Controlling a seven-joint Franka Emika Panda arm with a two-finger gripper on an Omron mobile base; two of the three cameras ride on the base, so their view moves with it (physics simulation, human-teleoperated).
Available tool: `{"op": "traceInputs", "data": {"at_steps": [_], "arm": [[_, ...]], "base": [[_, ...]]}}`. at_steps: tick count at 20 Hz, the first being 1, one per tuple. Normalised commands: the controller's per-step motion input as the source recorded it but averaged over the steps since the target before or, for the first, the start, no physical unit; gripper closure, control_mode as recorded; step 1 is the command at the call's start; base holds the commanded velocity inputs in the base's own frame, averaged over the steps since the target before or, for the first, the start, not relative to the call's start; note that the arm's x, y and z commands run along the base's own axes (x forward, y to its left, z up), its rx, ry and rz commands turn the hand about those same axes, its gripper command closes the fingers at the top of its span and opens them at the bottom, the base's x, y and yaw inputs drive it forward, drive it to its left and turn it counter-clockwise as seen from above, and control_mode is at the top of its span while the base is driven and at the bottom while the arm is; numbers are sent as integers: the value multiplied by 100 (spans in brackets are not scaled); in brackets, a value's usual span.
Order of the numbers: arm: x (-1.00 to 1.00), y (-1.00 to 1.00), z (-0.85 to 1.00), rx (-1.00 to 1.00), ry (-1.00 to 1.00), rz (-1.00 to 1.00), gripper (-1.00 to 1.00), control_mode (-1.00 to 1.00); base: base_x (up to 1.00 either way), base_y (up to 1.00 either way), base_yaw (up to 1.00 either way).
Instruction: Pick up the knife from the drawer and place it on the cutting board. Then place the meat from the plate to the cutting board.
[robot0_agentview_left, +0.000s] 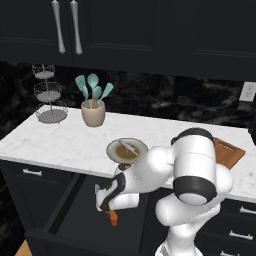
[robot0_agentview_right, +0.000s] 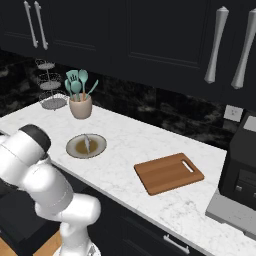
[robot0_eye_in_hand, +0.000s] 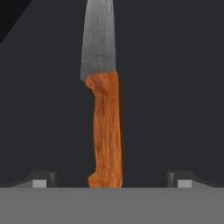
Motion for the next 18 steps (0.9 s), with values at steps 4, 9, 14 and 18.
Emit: {"op": "traceInputs", "data": {"at_steps": [4, 9, 14, 18], "arm": [[20, 0, -26, 0, 0, 0, -100, -100], [10, 10, -30, 0, 0, 0, -100, -100], [9, 39, -37, -4, 0, 0, -100, -100], [16, 56, -52, -7, 0, 0, 100, -100]], "base": [[0, 0, 0], [0, 0, 0], [0, 0, 0], [0, 0, 0]]}}
